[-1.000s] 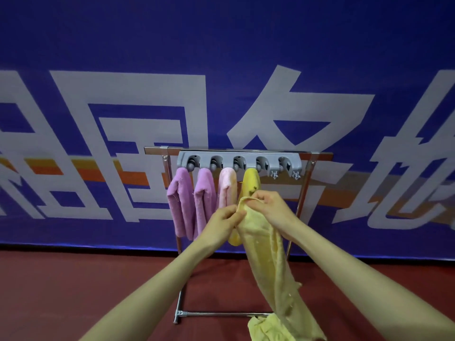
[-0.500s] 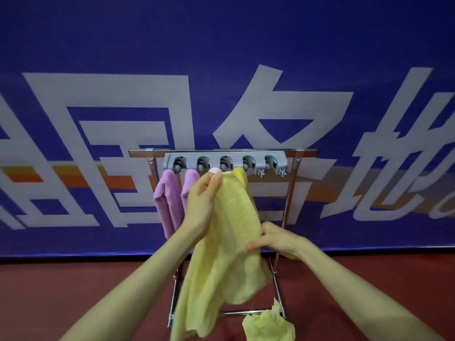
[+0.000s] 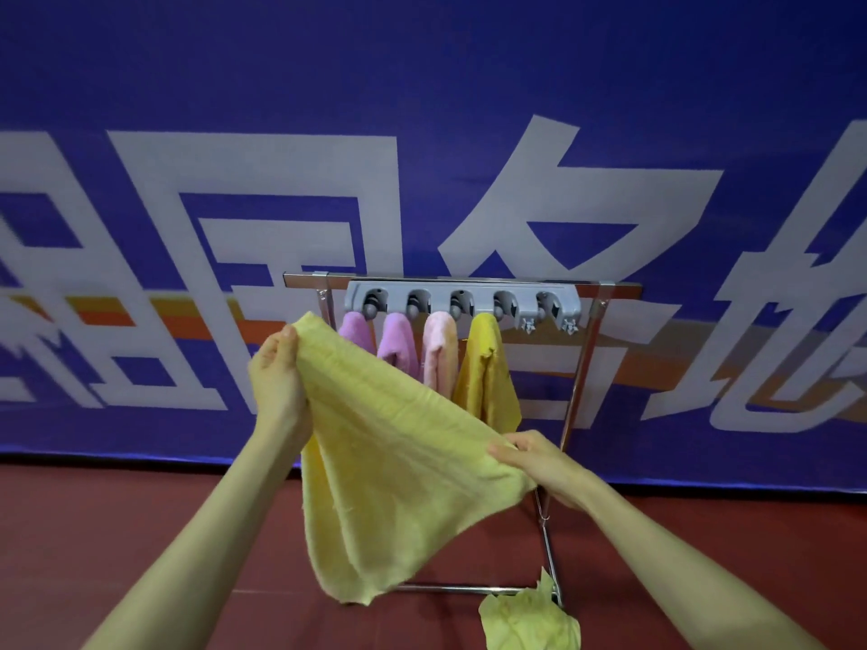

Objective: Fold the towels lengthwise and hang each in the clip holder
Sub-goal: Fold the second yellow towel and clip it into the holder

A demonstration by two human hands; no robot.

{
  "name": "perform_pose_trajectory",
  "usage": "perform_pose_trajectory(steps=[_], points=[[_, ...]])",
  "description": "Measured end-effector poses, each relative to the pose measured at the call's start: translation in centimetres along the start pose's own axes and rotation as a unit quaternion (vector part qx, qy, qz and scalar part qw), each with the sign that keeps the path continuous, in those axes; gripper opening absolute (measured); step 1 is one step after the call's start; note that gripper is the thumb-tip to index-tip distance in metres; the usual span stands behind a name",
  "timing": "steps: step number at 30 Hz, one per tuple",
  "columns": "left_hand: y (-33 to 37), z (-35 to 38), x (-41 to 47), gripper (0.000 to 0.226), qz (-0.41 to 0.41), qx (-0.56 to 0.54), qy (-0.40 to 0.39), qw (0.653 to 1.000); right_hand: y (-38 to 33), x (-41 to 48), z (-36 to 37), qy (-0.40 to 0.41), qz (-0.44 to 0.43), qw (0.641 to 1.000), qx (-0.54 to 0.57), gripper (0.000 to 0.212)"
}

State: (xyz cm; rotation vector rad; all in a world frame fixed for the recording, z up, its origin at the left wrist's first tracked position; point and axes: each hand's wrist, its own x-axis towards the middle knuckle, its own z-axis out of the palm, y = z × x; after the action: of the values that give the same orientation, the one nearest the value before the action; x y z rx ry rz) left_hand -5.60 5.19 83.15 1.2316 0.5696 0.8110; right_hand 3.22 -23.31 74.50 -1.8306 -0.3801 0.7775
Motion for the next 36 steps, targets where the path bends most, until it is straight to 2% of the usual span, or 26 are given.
perform_pose_trajectory(steps=[2, 6, 10, 13, 16, 19, 23, 25, 28, 32, 36], points=[[-1.2, -1.1, 0.2, 0.028, -0.024, -0.002, 0.011, 1.0, 0.1, 0.1, -0.5, 0.037, -0.025, 0.999, 0.0, 0.062], [-3.6, -2.6, -0.2, 0.028, -0.051, 0.059, -0.003, 0.997, -0.3, 0.2, -1.0, 0.125, -0.028, 0.991, 0.043, 0.037], [-5.3, -3.5, -0.6, 0.029, -0.062, 0.125, -0.054, 0.989, -1.0, 0.3, -1.8, 0.168, -0.034, 0.983, 0.065, 0.049], [-6.3, -3.3, -1.3, 0.019, -0.083, 0.136, -0.082, 0.984, -2.2, -0.2, -2.3, 0.153, -0.05, 0.98, 0.114, 0.012], [-7.1, -2.6, -2.4, 0.015, -0.119, 0.148, -0.126, 0.974, -3.1, -0.5, -2.7, 0.104, -0.081, 0.976, 0.172, 0.016], [-7.7, -1.8, -3.8, 0.023, -0.146, 0.165, -0.16, 0.962, -4.2, -1.2, -2.8, 0.058, -0.087, 0.973, 0.205, 0.016], [-8.0, -0.9, -5.3, 0.042, -0.113, 0.216, -0.162, 0.956, -4.9, -2.0, -3.3, 0.044, -0.082, 0.975, 0.203, 0.032], [-7.8, -0.3, -6.0, 0.04, -0.106, 0.206, -0.158, 0.96, -5.0, -2.2, -3.4, 0.06, -0.08, 0.973, 0.209, 0.036], [-7.6, 0.2, -6.5, 0.037, -0.113, 0.19, -0.146, 0.964, -4.8, -2.4, -3.9, 0.065, -0.077, 0.978, 0.184, 0.033], [-7.5, 0.4, -6.2, 0.034, -0.105, 0.173, -0.157, 0.967, -4.6, -2.8, -4.0, 0.045, -0.096, 0.99, 0.096, 0.025], [-7.1, 1.1, -6.1, 0.022, -0.097, 0.165, -0.162, 0.968, -4.8, -3.0, -3.2, 0.086, -0.127, 0.986, 0.058, 0.019]])
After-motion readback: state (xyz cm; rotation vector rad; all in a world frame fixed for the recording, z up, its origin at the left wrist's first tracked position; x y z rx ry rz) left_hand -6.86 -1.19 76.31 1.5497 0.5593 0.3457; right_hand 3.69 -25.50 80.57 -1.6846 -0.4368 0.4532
